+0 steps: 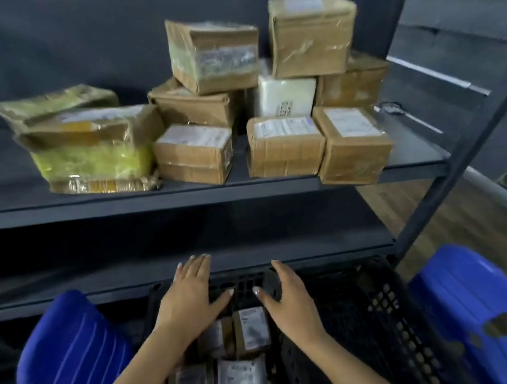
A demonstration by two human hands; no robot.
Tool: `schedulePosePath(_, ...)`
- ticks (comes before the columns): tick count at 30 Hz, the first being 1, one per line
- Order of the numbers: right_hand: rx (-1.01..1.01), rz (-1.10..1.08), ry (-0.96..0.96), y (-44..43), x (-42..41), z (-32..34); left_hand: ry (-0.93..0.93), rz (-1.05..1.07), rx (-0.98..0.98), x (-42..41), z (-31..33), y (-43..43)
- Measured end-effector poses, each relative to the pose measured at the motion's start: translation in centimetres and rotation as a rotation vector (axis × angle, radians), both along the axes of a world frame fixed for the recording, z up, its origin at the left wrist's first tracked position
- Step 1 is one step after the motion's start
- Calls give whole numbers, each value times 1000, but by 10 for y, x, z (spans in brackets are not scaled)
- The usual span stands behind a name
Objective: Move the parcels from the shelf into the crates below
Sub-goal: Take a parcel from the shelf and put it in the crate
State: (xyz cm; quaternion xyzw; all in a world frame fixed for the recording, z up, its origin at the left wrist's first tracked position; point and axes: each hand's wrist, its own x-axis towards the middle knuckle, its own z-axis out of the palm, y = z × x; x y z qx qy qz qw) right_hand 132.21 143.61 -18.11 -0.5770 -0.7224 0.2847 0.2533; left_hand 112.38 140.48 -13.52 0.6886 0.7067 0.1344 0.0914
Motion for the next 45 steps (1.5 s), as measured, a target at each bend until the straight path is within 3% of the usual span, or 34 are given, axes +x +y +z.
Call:
schedulePosePath(9, 227, -169, 50, 35, 49, 122, -29, -34, 149, 22, 109, 23)
schedulePosePath(20, 419, -279, 112, 75, 94, 212, -14, -68, 288, 53, 188, 59)
schedulePosePath(32, 422, -89, 39, 186, 143, 267, -40, 77, 368, 112, 227, 152)
schedulePosePath(40, 477, 22, 26, 258, 129, 303, 28, 158, 411, 111, 261, 212)
schedulePosePath(45, 448, 54, 65, 294, 116, 304, -33, 124, 409, 108, 269, 255)
